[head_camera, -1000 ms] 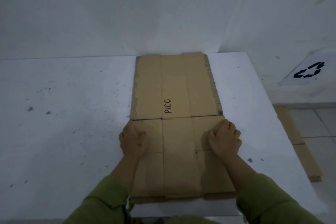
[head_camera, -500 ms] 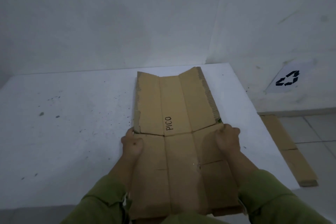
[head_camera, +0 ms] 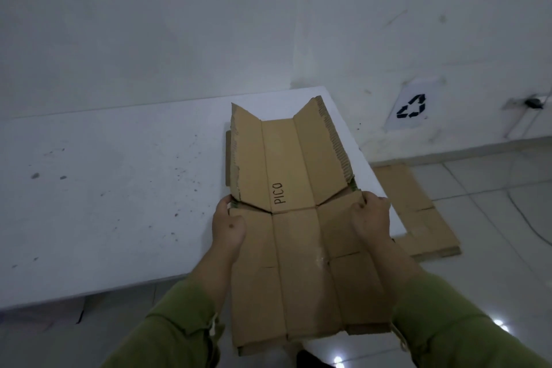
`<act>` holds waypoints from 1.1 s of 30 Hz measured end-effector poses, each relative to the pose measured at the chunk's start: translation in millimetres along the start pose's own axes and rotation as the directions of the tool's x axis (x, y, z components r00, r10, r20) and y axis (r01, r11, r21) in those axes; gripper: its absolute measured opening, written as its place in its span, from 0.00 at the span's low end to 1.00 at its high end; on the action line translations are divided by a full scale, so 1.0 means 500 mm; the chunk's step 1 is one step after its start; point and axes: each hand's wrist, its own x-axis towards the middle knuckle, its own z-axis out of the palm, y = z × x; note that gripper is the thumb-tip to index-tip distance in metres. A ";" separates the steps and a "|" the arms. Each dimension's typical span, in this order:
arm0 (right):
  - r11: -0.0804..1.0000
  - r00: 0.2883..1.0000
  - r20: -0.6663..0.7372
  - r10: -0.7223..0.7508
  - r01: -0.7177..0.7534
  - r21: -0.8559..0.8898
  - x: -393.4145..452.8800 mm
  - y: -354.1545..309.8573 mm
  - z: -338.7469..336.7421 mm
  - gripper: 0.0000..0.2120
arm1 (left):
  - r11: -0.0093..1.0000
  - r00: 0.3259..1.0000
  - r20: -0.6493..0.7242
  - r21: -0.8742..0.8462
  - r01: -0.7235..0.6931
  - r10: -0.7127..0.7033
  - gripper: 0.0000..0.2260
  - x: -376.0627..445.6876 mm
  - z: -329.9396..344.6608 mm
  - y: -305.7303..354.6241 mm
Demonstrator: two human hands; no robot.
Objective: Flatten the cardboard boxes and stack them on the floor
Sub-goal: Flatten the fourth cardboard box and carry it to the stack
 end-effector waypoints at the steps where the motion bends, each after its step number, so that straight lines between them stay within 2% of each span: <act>1: 1.000 1.000 -0.013 0.007 -0.007 -0.005 -0.001 0.015 -0.016 0.19 | 1.000 1.000 0.013 -0.004 -0.005 0.005 0.26 -0.015 0.019 0.001; 4: 0.998 0.997 -0.048 0.059 -0.059 0.003 -0.001 0.061 -0.080 0.06 | 0.999 0.998 0.051 -0.010 -0.041 0.041 0.27 -0.060 0.085 0.015; 5: 0.998 0.996 -0.056 0.068 -0.067 0.006 0.005 0.081 -0.102 0.06 | 0.998 0.997 0.051 -0.009 -0.057 0.057 0.27 -0.071 0.109 0.023; 7: 0.996 0.993 -0.083 0.081 -0.079 0.027 0.022 0.116 -0.145 0.10 | 0.996 0.995 0.051 0.003 -0.086 0.086 0.27 -0.091 0.159 0.045; 10: 0.995 0.989 -0.126 0.082 -0.074 0.069 0.057 0.173 -0.230 0.06 | 0.992 0.990 0.069 0.012 -0.124 0.123 0.27 -0.126 0.265 0.082; 13: 0.993 0.983 -0.158 0.089 -0.074 0.094 0.102 0.238 -0.320 0.08 | 0.988 0.984 0.091 0.006 -0.153 0.152 0.27 -0.174 0.378 0.116; 20: 0.989 0.979 -0.163 0.126 -0.111 0.096 0.211 0.401 -0.527 0.07 | 0.989 0.980 0.129 -0.016 -0.149 0.150 0.27 -0.265 0.647 0.164; 22: 0.983 0.973 -0.166 0.163 -0.145 0.114 0.245 0.440 -0.566 0.10 | 0.988 0.976 0.150 -0.023 -0.154 0.155 0.28 -0.278 0.707 0.171; 28: 0.978 0.972 -0.130 0.195 -0.183 0.098 0.350 0.535 -0.639 0.14 | 0.994 0.982 0.155 0.011 -0.112 0.109 0.27 -0.254 0.890 0.177; 33: 0.972 0.969 -0.096 0.226 -0.219 0.079 0.492 0.619 -0.649 0.14 | 0.996 0.987 0.152 0.056 -0.065 0.056 0.27 -0.193 1.045 0.185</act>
